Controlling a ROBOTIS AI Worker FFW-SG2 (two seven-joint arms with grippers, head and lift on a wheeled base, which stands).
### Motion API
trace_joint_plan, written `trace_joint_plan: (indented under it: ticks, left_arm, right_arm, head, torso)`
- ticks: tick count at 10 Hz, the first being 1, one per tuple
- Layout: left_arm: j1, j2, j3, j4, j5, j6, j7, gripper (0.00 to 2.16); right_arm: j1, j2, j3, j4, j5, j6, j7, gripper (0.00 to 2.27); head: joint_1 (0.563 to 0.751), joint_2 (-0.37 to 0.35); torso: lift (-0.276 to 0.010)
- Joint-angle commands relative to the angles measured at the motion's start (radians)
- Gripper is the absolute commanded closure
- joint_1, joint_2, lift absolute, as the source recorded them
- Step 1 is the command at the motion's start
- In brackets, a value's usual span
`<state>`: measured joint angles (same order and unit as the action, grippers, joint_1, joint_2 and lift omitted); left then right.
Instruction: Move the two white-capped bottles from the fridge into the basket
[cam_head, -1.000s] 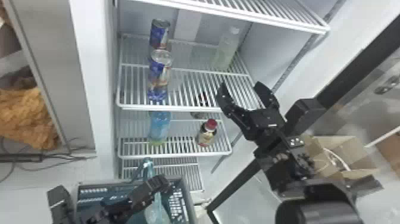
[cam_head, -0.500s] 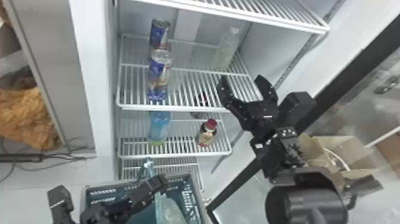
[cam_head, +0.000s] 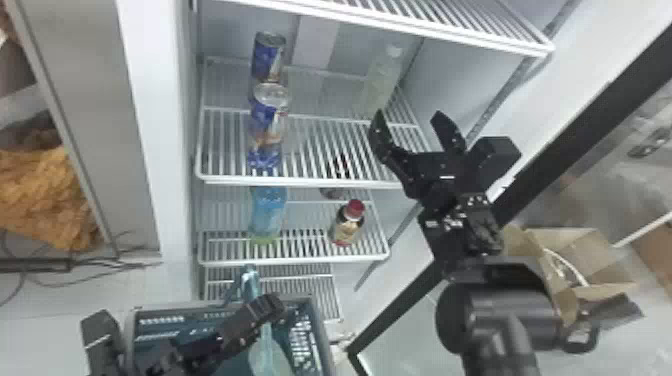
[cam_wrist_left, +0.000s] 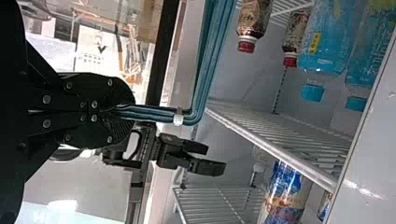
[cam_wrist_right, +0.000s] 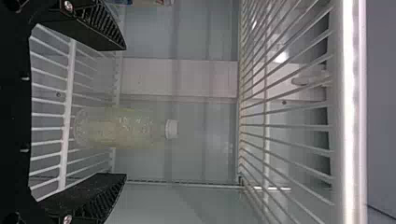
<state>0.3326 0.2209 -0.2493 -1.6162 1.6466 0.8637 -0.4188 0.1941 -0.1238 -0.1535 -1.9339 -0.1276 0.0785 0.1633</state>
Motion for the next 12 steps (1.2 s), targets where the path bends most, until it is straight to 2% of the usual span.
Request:
trace_joint_plan:
  ticks: [1, 9, 12]
  left_arm:
    - [-0.001, 0.000, -0.002, 0.000, 0.001, 0.000, 0.000, 1.17]
    - [-0.016, 0.000, -0.006, 0.000, -0.001, 0.000, 0.000, 1.17]
    - [-0.021, 0.000, -0.008, 0.000, -0.001, 0.000, 0.003, 1.17]
  right_arm:
    - [-0.064, 0.000, 0.002, 0.075, 0.008, -0.005, 0.001, 0.07]
    - [-0.309, 0.000, 0.014, 0.389, 0.024, -0.049, -0.002, 0.07]
    - [-0.386, -0.007, 0.024, 0.465, 0.028, -0.064, -0.015, 0.07]
  head:
    - [0.695, -0.350]
    - [0.695, -0.350]
    - [0.695, -0.350]
  torso:
    - [0.000]
    - [0.000]
    - [0.000]
